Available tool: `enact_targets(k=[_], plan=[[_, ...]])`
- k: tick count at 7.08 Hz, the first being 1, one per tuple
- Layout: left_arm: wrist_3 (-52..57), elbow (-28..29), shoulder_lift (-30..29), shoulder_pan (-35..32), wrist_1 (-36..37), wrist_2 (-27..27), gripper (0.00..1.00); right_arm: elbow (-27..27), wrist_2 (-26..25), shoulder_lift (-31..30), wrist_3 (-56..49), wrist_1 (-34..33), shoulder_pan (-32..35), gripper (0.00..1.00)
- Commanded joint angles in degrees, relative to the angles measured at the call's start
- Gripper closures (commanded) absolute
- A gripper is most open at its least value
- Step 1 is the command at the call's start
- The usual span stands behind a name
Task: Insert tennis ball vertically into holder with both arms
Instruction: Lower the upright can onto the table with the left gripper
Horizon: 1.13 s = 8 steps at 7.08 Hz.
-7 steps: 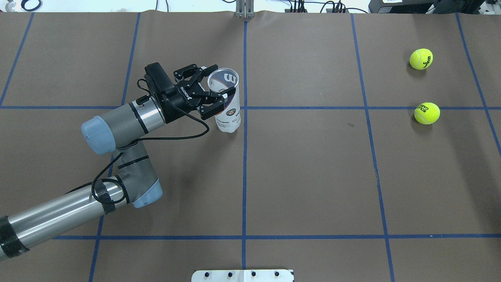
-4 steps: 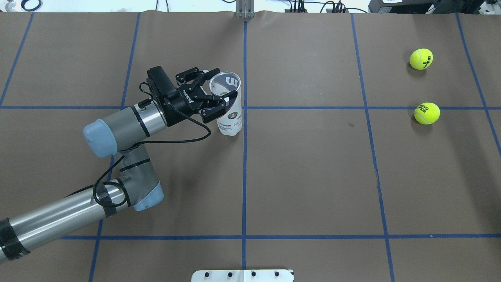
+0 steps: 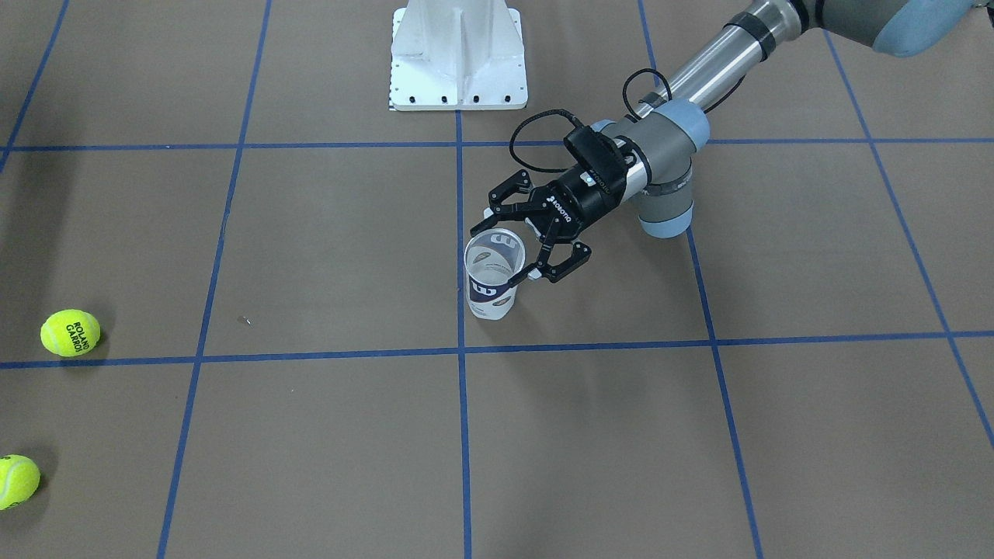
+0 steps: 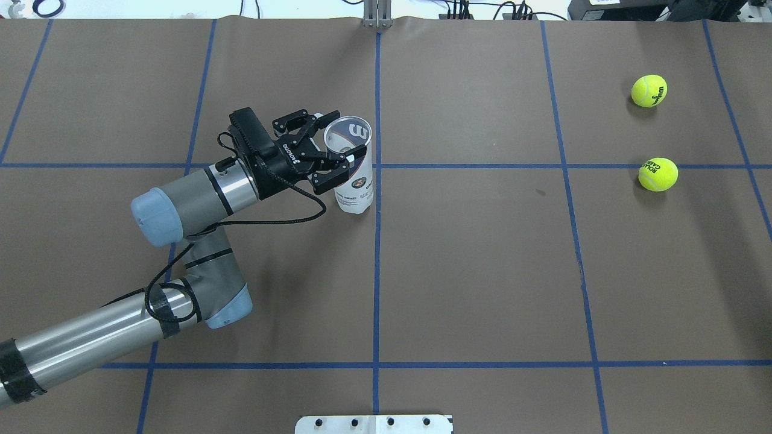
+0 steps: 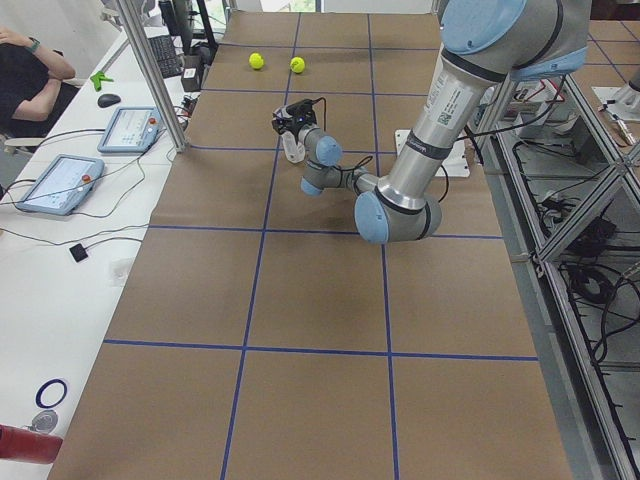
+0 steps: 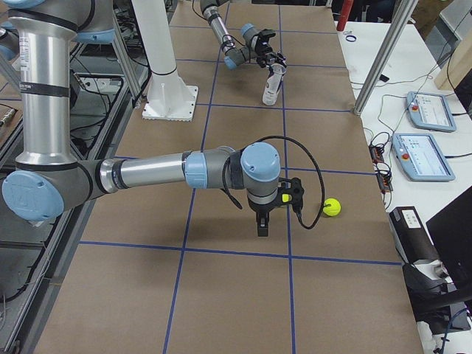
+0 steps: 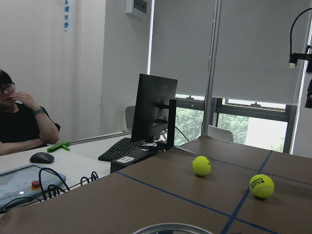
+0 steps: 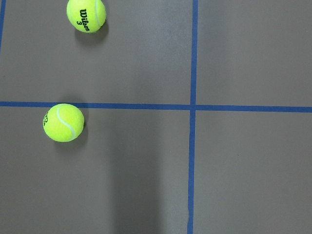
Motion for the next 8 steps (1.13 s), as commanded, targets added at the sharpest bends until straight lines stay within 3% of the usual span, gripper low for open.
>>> enact_targets(k=[1, 5, 8], plan=[[0.0, 0.04, 0.07, 0.08, -0.07, -0.01, 0.29, -0.12, -0.01, 0.06, 0.0, 0.0, -0.01, 0.01], [0.0, 0.04, 0.33, 0.08, -0.08, -0.01, 0.2, -0.03, -0.01, 0.06, 0.0, 0.0, -0.01, 0.01], [0.0, -0.04, 0.24, 0.08, -0.08, -0.01, 0.02, -0.03, -0.01, 0.15, 0.0, 0.0, -0.01, 0.01]])
